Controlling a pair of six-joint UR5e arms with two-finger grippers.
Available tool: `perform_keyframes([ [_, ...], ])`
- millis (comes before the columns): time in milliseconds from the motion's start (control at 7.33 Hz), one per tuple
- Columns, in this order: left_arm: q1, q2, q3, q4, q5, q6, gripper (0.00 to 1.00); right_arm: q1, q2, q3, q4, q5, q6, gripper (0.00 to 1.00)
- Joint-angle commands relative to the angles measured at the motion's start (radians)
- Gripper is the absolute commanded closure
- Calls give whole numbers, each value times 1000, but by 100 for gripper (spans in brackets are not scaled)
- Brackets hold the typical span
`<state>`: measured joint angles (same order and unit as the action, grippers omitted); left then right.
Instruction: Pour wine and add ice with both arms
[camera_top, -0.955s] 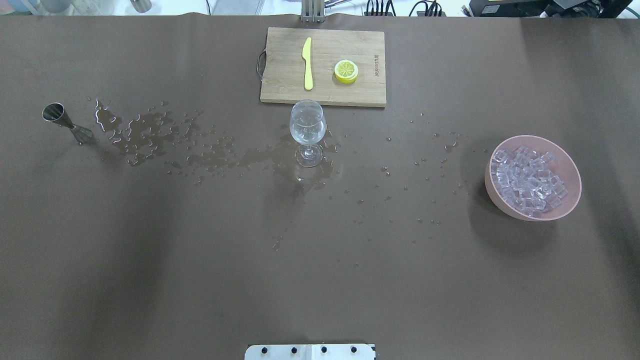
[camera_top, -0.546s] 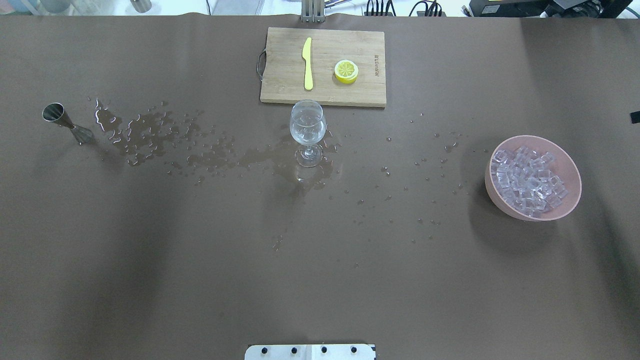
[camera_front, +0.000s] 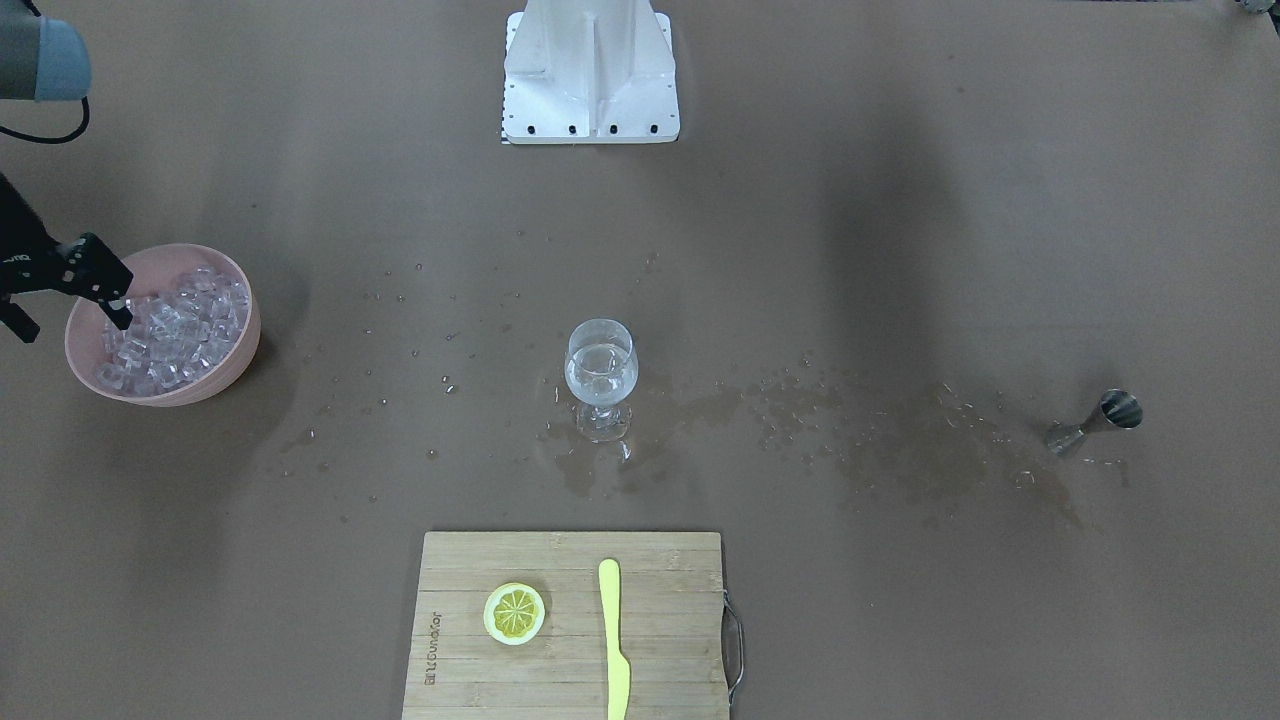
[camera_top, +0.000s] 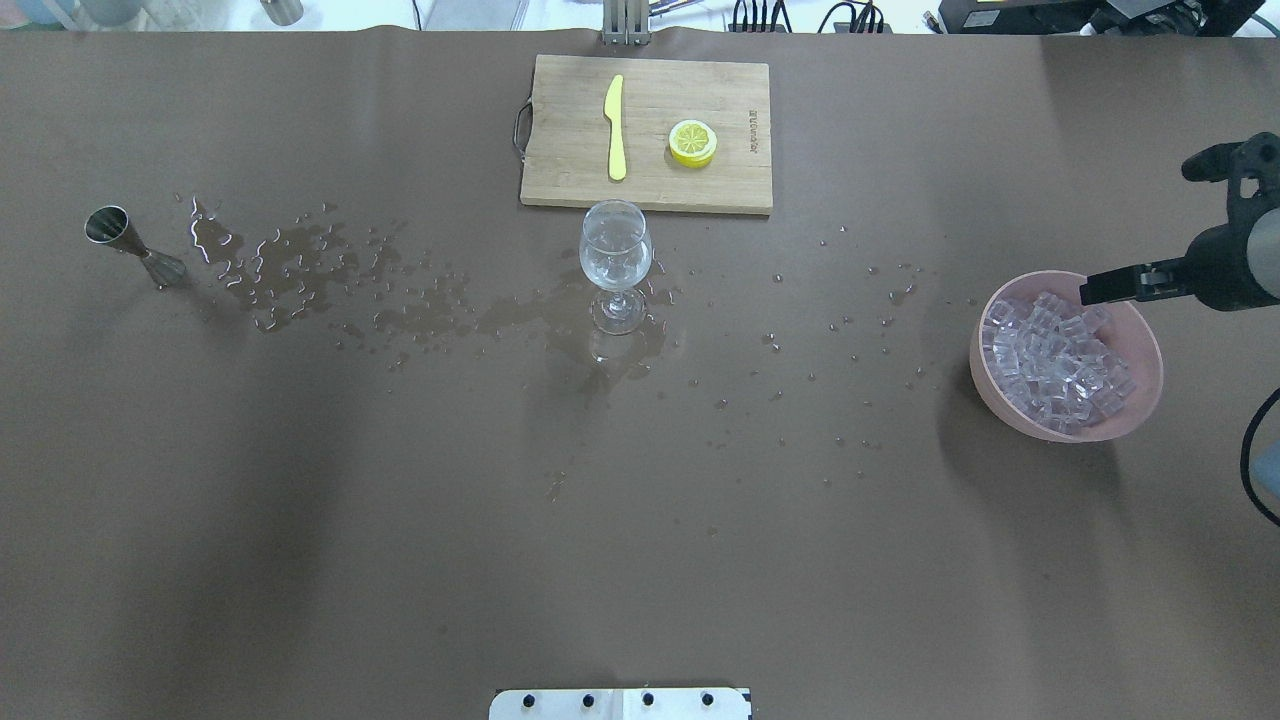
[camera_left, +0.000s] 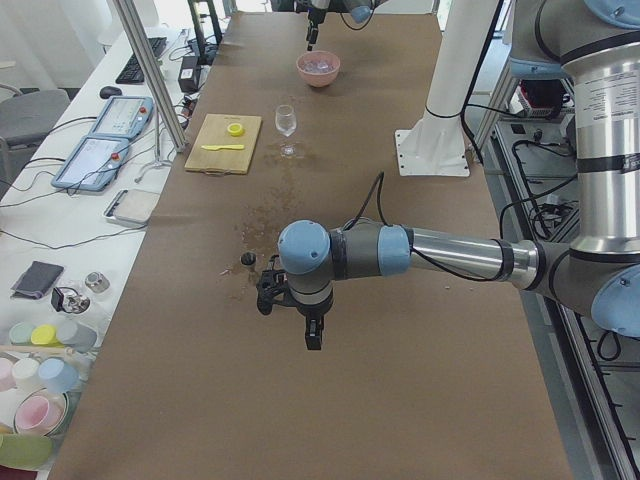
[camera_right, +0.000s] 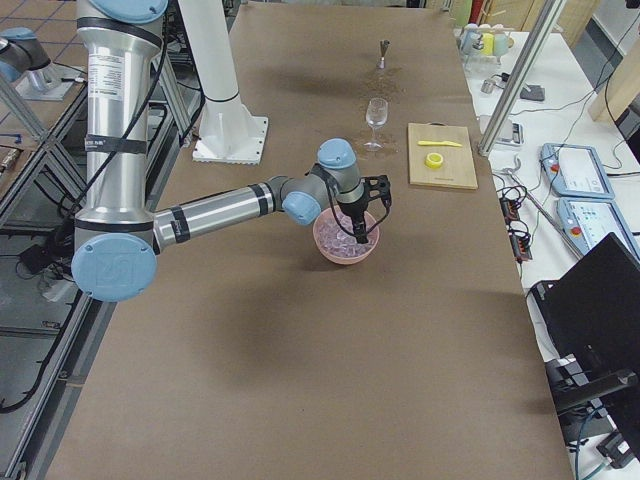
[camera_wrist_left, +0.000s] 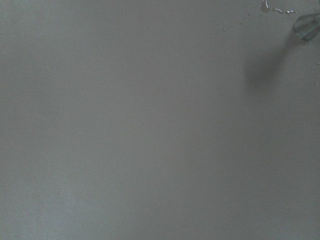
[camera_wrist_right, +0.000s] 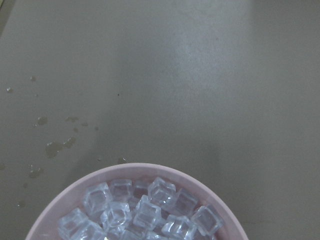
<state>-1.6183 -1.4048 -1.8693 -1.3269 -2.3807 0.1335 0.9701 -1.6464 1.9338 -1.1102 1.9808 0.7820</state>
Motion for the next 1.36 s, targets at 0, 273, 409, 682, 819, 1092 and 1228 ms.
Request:
perform_keyframes([
  [0,0,0,-1,-2,0,0,2,-143,-4,47,-100,-150,51,0],
  [273,0,-3,2,-2,0,0,2,-217,-12,48,-106,-220,85,1],
  [409,0,-3,1,-2,0,0,2,-232,-33,48,-105,-243,83,3],
  [682,0,-3,-1,-2,0,0,2,-255,-56,48,-106,-283,83,29],
  [819,0,-3,-1,-2,0,0,2,-263,-58,47,-106,-299,83,50],
  [1092,0,-3,2,-3,0,0,2,-267,-55,51,-106,-296,83,56],
  [1228,0,-3,2,-3,0,0,2,-269,-52,54,-106,-295,83,56],
])
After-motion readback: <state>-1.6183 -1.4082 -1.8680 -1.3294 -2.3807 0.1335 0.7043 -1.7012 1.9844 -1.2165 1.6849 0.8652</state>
